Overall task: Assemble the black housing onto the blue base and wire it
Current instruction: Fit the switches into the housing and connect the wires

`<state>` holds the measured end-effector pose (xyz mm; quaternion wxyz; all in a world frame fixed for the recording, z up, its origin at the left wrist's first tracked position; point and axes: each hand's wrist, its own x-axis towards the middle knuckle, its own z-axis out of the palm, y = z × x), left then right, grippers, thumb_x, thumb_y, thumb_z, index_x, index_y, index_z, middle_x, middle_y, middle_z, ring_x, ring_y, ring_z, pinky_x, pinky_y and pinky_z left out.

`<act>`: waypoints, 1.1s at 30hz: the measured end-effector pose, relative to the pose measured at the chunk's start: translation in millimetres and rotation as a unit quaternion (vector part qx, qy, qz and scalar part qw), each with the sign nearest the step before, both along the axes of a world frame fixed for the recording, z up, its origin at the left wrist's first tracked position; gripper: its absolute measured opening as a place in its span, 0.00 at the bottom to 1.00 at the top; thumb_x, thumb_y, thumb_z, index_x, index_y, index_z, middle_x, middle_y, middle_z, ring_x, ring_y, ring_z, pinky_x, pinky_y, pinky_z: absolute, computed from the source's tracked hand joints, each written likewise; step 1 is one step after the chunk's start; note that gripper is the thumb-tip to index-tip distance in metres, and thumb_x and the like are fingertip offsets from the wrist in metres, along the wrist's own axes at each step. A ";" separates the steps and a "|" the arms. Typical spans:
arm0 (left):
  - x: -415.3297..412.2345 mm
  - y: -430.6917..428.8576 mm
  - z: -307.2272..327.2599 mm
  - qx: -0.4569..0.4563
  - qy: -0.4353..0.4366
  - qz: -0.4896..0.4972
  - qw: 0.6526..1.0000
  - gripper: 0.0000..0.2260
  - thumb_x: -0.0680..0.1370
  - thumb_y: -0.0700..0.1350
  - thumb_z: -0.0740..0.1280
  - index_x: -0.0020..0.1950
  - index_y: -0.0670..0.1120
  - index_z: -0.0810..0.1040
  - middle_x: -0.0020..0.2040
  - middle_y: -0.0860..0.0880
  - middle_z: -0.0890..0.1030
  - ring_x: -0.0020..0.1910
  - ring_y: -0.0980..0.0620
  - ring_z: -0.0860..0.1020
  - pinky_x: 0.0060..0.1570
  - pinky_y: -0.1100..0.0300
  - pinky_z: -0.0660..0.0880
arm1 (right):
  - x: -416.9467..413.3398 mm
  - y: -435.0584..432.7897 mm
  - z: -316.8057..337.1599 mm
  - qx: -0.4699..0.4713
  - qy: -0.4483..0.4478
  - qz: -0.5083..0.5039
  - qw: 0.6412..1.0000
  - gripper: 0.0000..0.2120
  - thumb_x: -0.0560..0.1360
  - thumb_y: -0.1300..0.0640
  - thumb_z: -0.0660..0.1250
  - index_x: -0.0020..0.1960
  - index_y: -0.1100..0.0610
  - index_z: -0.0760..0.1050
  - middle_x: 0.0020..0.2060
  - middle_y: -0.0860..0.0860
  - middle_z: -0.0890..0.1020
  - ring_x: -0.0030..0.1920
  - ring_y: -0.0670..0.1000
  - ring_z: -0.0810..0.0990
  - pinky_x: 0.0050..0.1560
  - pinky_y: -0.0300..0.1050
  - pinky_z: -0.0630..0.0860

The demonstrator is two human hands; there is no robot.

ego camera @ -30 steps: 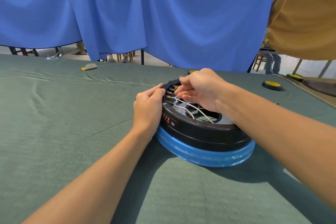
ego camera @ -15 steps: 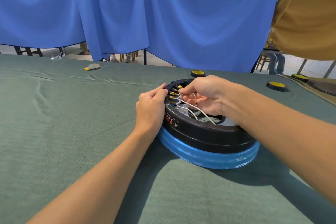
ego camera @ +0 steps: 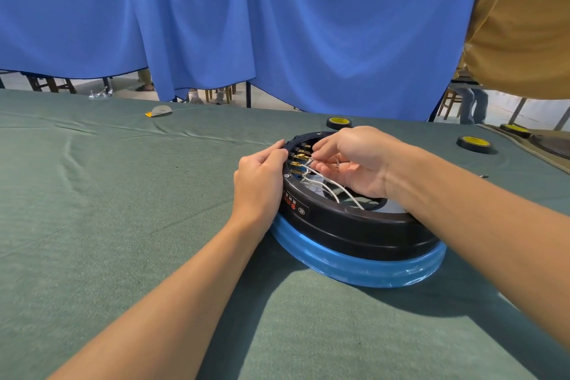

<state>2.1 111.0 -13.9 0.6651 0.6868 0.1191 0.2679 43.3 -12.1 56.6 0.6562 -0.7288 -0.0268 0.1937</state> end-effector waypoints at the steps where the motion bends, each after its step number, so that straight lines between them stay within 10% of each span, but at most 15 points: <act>1: 0.0 0.2 -0.1 0.001 0.001 -0.001 1.000 0.18 0.76 0.48 0.62 0.65 0.49 0.80 0.50 0.50 0.85 0.48 0.49 0.83 0.53 0.48 0.79 | 0.4 0.0 -0.4 -0.002 0.001 0.000 1.000 0.08 0.75 0.73 0.62 0.48 0.64 0.77 0.40 0.58 0.77 0.37 0.51 0.77 0.28 0.35 0.78; 33: -1.7 -1.2 1.6 -0.008 0.005 -0.010 1.000 0.14 0.80 0.45 0.62 0.63 0.47 0.81 0.41 0.43 0.85 0.43 0.42 0.82 0.50 0.43 0.79 | -1.7 0.5 -3.4 -0.059 -0.077 0.026 0.995 0.10 0.77 0.73 0.62 0.48 0.60 0.76 0.43 0.58 0.79 0.38 0.50 0.78 0.29 0.36 0.77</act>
